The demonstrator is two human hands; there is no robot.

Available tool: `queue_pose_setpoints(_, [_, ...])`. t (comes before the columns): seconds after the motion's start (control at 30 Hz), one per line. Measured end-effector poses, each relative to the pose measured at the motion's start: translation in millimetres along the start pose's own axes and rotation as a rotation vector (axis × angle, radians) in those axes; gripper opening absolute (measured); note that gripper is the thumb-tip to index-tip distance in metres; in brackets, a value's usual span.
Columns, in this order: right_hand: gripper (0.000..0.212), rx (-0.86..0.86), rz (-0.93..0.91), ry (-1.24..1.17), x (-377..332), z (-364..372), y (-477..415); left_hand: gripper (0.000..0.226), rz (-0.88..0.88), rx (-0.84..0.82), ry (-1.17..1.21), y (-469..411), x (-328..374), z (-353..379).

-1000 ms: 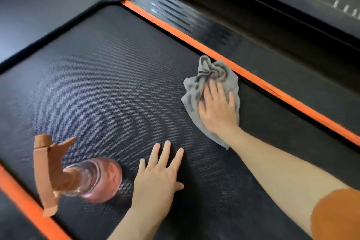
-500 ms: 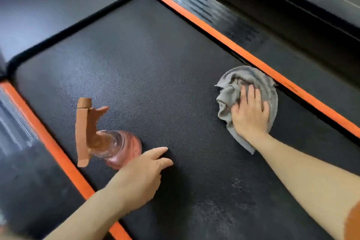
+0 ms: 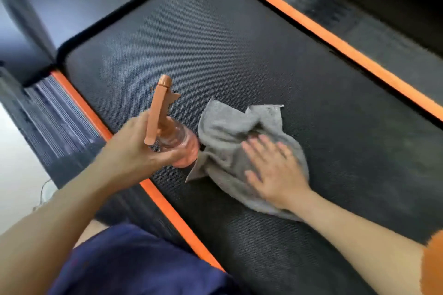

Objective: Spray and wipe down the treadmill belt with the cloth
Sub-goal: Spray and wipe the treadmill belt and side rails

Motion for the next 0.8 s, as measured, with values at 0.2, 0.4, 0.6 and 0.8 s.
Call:
queue_pose_setpoints(0.2, [0.071, -0.048, 0.671, -0.035, 75.7, 0.0, 19.5, 0.051, -0.138, 0.346, 0.143, -7.8, -3.3, 34.2])
queue_pose_setpoints(0.4, [0.054, 0.005, 0.196, -0.061, -112.5, -13.6, 1.2, 0.06, 0.013, 0.412, 0.139, -0.1, -2.3, -3.6])
queue_pose_setpoints(0.6, [0.057, -0.041, -0.053, -0.046, -114.2, -22.3, -18.5, 0.052, -0.126, 0.482, 0.13, 3.1, -40.1, -45.7])
queue_pose_setpoints(0.8, [0.061, 0.042, -0.121, 0.003, -89.9, -29.1, -19.2, 0.069, -0.041, 0.354, 0.251, -0.4, -32.0, -35.7])
Point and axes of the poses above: each hand's wrist, its own y-axis away from the middle knuckle, its own z-axis out of the palm, x = y × z, the point moved 1 cm from there along -y, towards the middle knuckle, and after that the axes turned 11 degrees about y, right-handed, at the moved point
